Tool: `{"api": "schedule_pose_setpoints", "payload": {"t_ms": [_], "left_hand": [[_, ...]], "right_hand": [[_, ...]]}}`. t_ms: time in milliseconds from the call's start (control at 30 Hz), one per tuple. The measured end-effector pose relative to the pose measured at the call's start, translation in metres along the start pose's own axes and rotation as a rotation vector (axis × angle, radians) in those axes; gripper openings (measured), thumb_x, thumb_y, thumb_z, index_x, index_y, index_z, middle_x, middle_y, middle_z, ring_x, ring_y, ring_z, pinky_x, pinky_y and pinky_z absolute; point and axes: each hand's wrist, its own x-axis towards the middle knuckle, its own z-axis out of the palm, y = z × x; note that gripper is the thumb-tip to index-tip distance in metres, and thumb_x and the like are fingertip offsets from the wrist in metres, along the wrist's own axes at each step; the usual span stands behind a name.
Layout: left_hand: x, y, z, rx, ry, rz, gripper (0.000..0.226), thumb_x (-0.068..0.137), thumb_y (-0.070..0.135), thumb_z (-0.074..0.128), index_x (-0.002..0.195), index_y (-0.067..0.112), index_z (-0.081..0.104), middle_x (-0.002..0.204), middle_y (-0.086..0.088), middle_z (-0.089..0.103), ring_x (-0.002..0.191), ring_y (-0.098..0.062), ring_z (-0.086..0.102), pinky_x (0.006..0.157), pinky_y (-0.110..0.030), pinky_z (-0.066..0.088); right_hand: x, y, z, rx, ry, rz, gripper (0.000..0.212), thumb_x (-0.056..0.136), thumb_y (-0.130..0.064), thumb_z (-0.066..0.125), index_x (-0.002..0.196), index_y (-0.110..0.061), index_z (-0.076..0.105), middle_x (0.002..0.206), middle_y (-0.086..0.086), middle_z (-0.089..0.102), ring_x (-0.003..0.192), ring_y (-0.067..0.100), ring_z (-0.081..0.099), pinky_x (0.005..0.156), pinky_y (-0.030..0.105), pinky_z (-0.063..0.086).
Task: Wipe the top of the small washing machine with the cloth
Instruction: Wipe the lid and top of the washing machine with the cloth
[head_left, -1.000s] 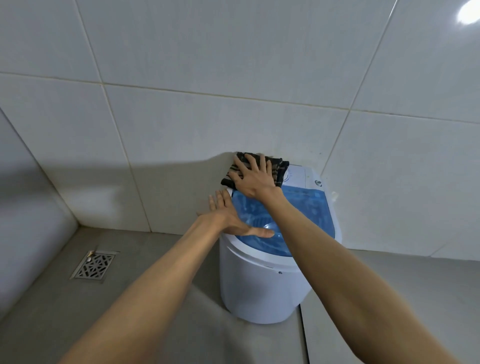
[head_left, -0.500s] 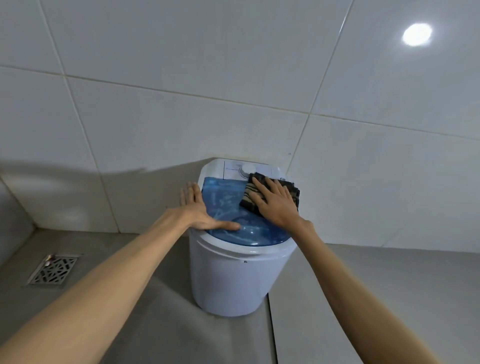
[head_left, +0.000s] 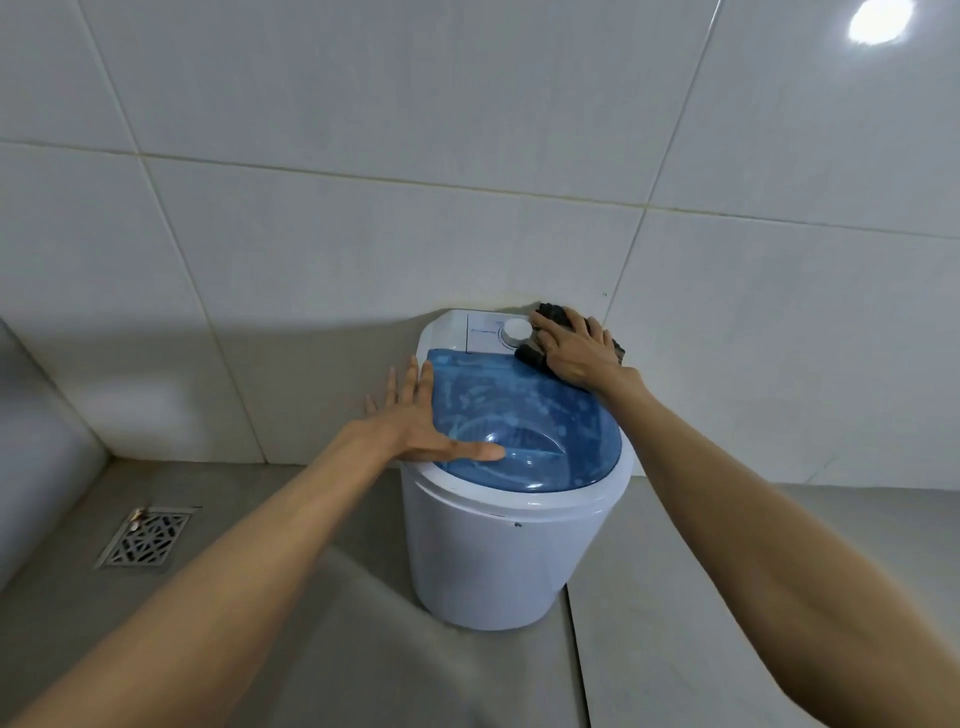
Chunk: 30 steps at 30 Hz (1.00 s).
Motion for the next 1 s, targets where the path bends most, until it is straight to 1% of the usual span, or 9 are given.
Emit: {"api": "schedule_pose_setpoints", "payload": {"t_ms": [100,167,333,400,500,667,733,900,1000], "left_hand": [[-0.001,-0.001,0.001,-0.013,-0.004,-0.006,0.154,0.043,0.098,0.055,0.148,0.025,-0.031,0.156,0.004,-0.038,0.145,-0.023,-0.03,0.118,-0.058,-0.009],[-0.002,-0.001,0.002,-0.007,0.001,-0.015,0.155,0.041,0.099,0.053,0.149,0.026,-0.031,0.156,0.006,-0.037,0.146,-0.022,-0.029,0.117,-0.059,-0.009],[-0.004,0.0,0.0,-0.007,-0.001,-0.035,0.159,0.033,0.101,0.049,0.148,0.027,-0.031,0.156,0.006,-0.038,0.146,-0.023,-0.028,0.116,-0.061,-0.01],[-0.004,-0.001,0.001,-0.007,0.002,-0.033,0.161,0.03,0.101,0.048,0.149,0.027,-0.03,0.156,0.006,-0.038,0.146,-0.024,-0.028,0.116,-0.062,-0.008],[-0.003,-0.002,0.001,-0.029,0.009,-0.023,0.162,0.03,0.101,0.051,0.149,0.027,-0.03,0.155,0.006,-0.038,0.145,-0.025,-0.031,0.116,-0.063,-0.008],[-0.001,-0.002,0.001,-0.025,0.0,-0.021,0.165,0.026,0.103,0.048,0.148,0.025,-0.031,0.155,0.003,-0.038,0.145,-0.027,-0.031,0.116,-0.063,-0.007],[0.0,-0.001,0.0,-0.021,-0.005,-0.021,0.167,0.023,0.103,0.047,0.148,0.025,-0.031,0.155,0.003,-0.039,0.145,-0.027,-0.031,0.117,-0.063,-0.005],[0.003,0.0,-0.004,0.004,-0.038,-0.026,0.166,0.027,0.103,0.049,0.147,0.023,-0.034,0.154,0.002,-0.041,0.145,-0.027,-0.03,0.117,-0.064,-0.003],[0.003,0.0,-0.003,-0.002,-0.036,-0.026,0.165,0.028,0.103,0.05,0.147,0.025,-0.034,0.154,0.004,-0.041,0.146,-0.025,-0.029,0.117,-0.063,-0.003]], "right_hand": [[0.002,0.0,0.0,0.091,0.045,0.069,0.047,0.099,-0.05,0.019,0.145,-0.052,0.028,0.159,0.001,0.021,0.142,0.034,0.021,0.117,0.052,0.012],[-0.001,-0.001,0.002,0.146,0.082,0.126,0.047,0.098,-0.051,0.019,0.144,-0.05,0.03,0.155,0.006,0.025,0.138,0.036,0.025,0.115,0.054,0.016],[-0.023,0.006,0.007,0.244,0.107,0.285,0.052,0.099,-0.048,0.019,0.152,-0.043,0.018,0.146,0.017,0.03,0.129,0.042,0.031,0.108,0.055,0.025],[-0.035,0.008,0.009,0.235,0.1,0.262,0.054,0.1,-0.046,0.02,0.154,-0.039,0.015,0.15,0.018,0.027,0.132,0.043,0.028,0.11,0.054,0.022],[-0.057,0.009,0.014,0.216,0.118,0.224,0.054,0.101,-0.046,0.021,0.154,-0.039,0.019,0.155,0.014,0.022,0.135,0.042,0.025,0.113,0.051,0.019],[-0.097,0.009,0.025,0.189,0.131,0.246,0.052,0.102,-0.044,0.022,0.153,-0.038,0.022,0.153,0.016,0.024,0.13,0.042,0.031,0.111,0.051,0.024],[-0.106,0.01,0.027,0.19,0.133,0.251,0.052,0.102,-0.044,0.022,0.153,-0.037,0.022,0.154,0.017,0.022,0.133,0.043,0.029,0.112,0.052,0.023],[-0.09,0.013,0.021,0.158,0.087,0.152,0.051,0.102,-0.046,0.018,0.152,-0.04,0.021,0.162,0.01,0.012,0.146,0.04,0.01,0.119,0.052,0.007],[-0.067,0.014,0.013,0.185,0.049,0.143,0.051,0.1,-0.052,0.021,0.15,-0.045,0.023,0.16,0.011,0.016,0.143,0.04,0.017,0.119,0.051,0.012]]}}
